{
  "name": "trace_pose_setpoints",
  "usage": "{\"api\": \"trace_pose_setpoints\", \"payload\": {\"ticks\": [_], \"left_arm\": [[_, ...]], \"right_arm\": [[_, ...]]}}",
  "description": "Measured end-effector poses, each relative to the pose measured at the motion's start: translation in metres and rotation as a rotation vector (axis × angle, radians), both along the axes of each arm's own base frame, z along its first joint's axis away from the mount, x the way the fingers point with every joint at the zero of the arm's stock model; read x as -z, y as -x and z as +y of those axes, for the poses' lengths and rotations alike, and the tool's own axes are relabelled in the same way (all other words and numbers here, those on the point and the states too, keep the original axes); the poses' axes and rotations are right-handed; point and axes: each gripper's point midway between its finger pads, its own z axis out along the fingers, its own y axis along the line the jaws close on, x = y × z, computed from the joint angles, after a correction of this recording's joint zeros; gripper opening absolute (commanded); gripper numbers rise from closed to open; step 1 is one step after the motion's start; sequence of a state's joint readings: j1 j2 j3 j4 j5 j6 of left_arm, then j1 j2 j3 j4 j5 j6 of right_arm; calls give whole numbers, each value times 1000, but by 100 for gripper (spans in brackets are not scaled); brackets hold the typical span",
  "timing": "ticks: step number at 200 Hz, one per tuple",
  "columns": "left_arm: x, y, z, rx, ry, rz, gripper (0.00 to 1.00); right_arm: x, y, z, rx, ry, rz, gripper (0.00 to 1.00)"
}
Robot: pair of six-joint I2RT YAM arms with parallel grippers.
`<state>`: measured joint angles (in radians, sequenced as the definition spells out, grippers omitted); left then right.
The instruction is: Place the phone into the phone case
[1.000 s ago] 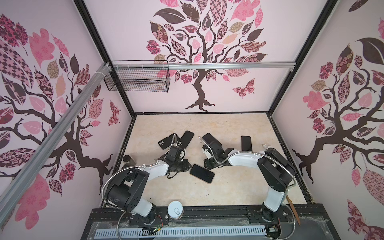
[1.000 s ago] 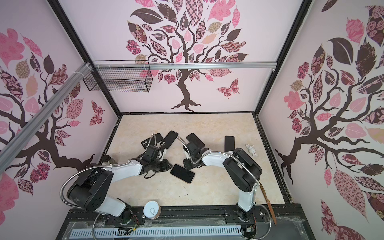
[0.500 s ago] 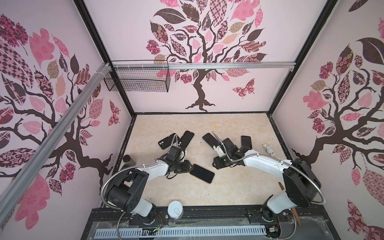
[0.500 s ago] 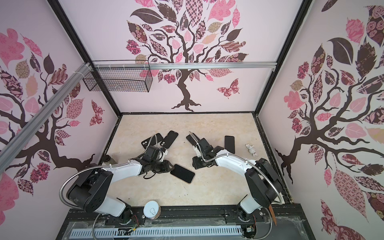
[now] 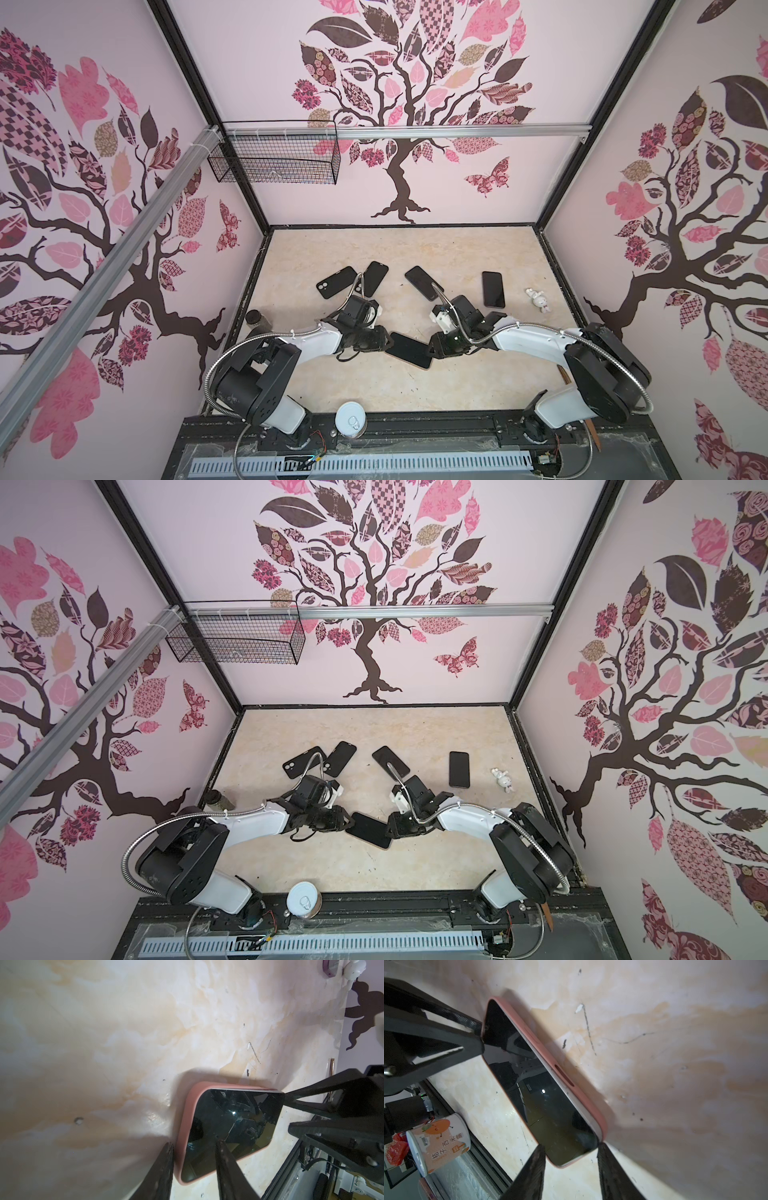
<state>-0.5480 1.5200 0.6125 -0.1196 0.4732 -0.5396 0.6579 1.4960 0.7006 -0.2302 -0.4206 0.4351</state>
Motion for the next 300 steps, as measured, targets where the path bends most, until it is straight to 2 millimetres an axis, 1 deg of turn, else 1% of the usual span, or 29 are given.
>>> {"api": "trace_pose_setpoints", "payload": {"ticks": [29,46,66,94,117,138,161,188,216,274,300], "left_arm": [[-1,14,6,-19,6,17,35],[-5,20,8,-27,16,19,35],[-15,21,8,-37,40,5,35],[-22,21,8,-47,47,-7,40],[-17,21,17,-76,0,-3,41],[-9,23,27,-95,-58,10,41],[-4,26,32,-92,-89,22,39],[2,29,32,-80,-102,36,38],[1,28,31,-67,-103,29,37],[2,25,25,-49,-85,40,35],[2,24,22,-44,-77,39,34]], "right_arm": [[1,-2,4,5,-22,7,39],[3,-3,5,1,-23,7,40],[4,-5,5,-4,-15,2,44],[-1,-16,3,1,24,-44,43],[-4,-23,-2,10,64,-75,37],[-4,-21,-8,11,96,-75,32],[-5,-18,-11,15,105,-68,29],[-5,-18,-10,23,97,-57,26],[-6,-17,-8,34,82,-47,24],[6,-8,-5,30,75,-1,20],[7,-5,-2,23,67,8,20]]}}
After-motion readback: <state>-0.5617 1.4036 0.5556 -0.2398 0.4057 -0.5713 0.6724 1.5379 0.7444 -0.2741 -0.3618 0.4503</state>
